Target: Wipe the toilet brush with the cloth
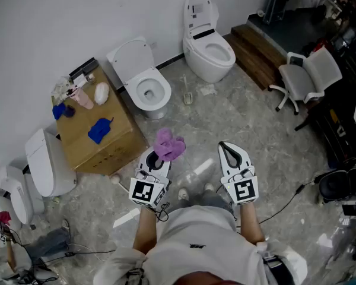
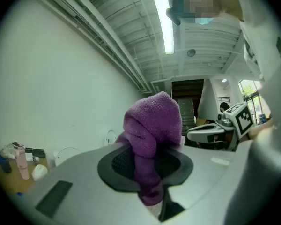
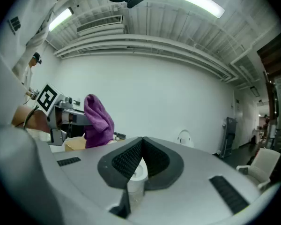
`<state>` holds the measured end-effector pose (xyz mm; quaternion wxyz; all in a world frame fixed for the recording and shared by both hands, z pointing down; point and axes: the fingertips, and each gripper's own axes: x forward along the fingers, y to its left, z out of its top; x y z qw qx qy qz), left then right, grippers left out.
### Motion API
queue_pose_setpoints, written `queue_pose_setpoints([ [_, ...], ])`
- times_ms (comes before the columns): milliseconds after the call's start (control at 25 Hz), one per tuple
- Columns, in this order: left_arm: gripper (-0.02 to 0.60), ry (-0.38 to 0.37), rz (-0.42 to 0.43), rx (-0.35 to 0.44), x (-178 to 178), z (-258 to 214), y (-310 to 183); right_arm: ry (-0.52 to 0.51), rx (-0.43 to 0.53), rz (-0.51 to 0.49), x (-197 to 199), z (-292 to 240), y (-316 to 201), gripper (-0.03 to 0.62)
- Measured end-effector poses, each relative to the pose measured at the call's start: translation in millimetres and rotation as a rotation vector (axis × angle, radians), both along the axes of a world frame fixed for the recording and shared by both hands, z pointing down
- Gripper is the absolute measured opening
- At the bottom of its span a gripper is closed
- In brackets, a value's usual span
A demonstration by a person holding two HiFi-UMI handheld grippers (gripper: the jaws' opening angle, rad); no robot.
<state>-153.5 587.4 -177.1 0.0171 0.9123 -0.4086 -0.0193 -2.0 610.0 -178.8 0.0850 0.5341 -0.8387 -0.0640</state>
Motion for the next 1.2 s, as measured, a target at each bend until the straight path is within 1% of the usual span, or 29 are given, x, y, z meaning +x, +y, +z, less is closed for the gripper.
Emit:
queue_pose_setpoints([
  [120, 0.081, 0.010, 0.020, 0.001, -14.5, 3.4, -2.7, -0.029, 0.011, 0.022, -8.8, -0.6, -4.4, -0.005],
  [280, 0.081, 0.015, 0.018, -0.016, -28.3, 12.8, -14.2, -0.019, -0.007, 0.055, -11.3, 9.5, -11.6, -0.005],
  [440, 0.081, 0.012, 0.020, -0.021, -29.9, 19.2, -29.0, -0.040, -0.021, 0.079, -6.3, 14.0, -27.1, -0.005],
  [640, 0.081, 0.014, 0.014, -0.031, -25.5, 25.5, -60.5, -0.009, -0.021, 0.074, 1.8, 17.9, -60.3, -0.005],
  [800, 0.081, 0.007, 0.008, -0.042, -13.4, 30.7, -96.5, -0.015, -0.046, 0.066, 15.0, 25.6, -95.6, -0.005],
  [1000, 0.081, -0.020, 0.001, -0.045, 7.9, 28.0, -146.9, -0.035, -0.088, 0.063, 36.4, 31.4, -149.7, -0.005],
  [1120, 0.081, -0.029, -0.019, -0.052, 23.1, 26.1, -175.1, -0.033, -0.096, 0.031, 46.0, 29.1, -181.5, -0.005],
  [1200, 0.081, -0.034, -0.031, -0.054, 34.9, 25.0, -193.9, -0.052, -0.097, 0.005, 53.4, 30.4, -203.2, -0.005],
])
